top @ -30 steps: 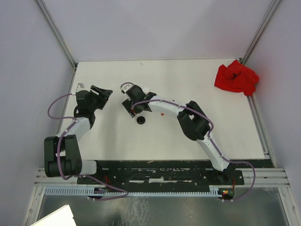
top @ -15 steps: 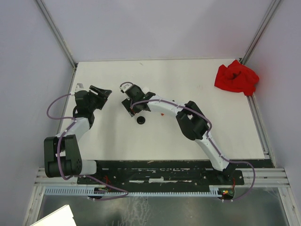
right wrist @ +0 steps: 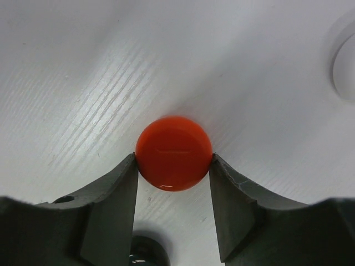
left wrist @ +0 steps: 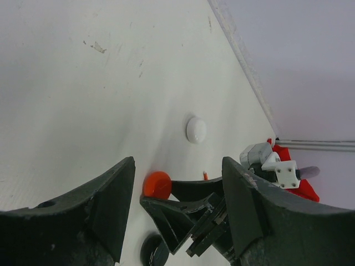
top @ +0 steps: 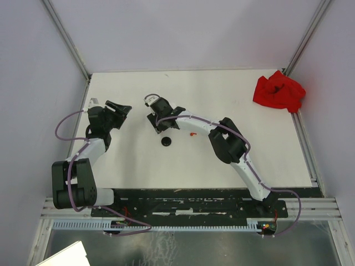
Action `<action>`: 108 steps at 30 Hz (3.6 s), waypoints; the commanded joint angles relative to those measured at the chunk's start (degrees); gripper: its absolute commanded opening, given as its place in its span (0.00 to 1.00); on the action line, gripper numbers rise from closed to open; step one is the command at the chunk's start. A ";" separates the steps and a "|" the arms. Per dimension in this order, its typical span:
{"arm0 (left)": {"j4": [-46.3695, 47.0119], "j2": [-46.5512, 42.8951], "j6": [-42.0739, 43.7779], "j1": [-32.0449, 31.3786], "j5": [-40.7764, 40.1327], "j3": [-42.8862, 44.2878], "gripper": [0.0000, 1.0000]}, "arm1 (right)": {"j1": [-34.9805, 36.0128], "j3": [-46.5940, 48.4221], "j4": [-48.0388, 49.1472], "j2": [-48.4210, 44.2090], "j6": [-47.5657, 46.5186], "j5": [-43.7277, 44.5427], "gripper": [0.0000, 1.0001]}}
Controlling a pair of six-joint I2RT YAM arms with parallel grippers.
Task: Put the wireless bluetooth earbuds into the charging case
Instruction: Pick up the charging case at the center of the board, then open the charging case.
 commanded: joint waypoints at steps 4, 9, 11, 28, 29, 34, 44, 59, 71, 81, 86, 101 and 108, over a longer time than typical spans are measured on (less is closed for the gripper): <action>-0.31 -1.97 4.49 0.37 5.05 1.22 0.70 | -1.56 -7.40 9.53 -5.68 -1.21 -0.88 0.29; 1.49 -0.64 4.40 0.34 10.89 1.84 0.70 | -3.19 -18.02 19.28 -15.22 -2.96 -3.40 0.27; 2.49 0.45 4.52 0.37 14.08 2.45 0.69 | -3.98 -22.15 21.57 -19.40 -3.66 -4.57 0.27; 14.57 6.39 -1.16 -10.09 24.65 3.64 0.66 | -7.99 -46.54 29.69 -41.35 -11.73 -21.89 0.26; 15.91 6.90 -1.65 -11.22 24.92 3.48 0.66 | -8.09 -47.18 30.04 -41.76 -11.84 -22.31 0.26; 18.88 8.42 -1.70 -15.85 25.34 2.21 0.63 | -8.08 -49.65 30.76 -43.45 -12.97 -23.09 0.26; 20.44 10.14 -1.49 -21.04 24.13 -0.79 0.62 | -8.16 -50.64 31.58 -43.74 -13.32 -22.60 0.26; 21.67 11.05 -1.35 -22.51 24.30 -1.86 0.59 | -8.20 -50.63 32.33 -43.83 -13.27 -22.57 0.25; 24.24 12.56 -2.86 -23.53 23.95 -1.60 0.52 | -8.13 -50.82 32.53 -43.81 -13.23 -22.91 0.25; 26.18 13.44 -4.18 -23.51 23.60 -1.59 0.47 | -8.13 -51.00 32.70 -43.92 -13.18 -23.12 0.25; 26.80 13.57 -4.49 -23.64 23.60 -1.68 0.43 | -8.18 -51.03 32.79 -43.78 -13.18 -23.18 0.25; 28.44 14.05 -4.97 -23.78 24.30 -2.03 0.29 | -8.19 -51.02 32.75 -44.10 -13.27 -23.04 0.25; 29.15 14.84 -5.26 -24.15 24.39 -1.86 0.04 | -8.15 -50.82 32.76 -44.25 -13.18 -23.09 0.35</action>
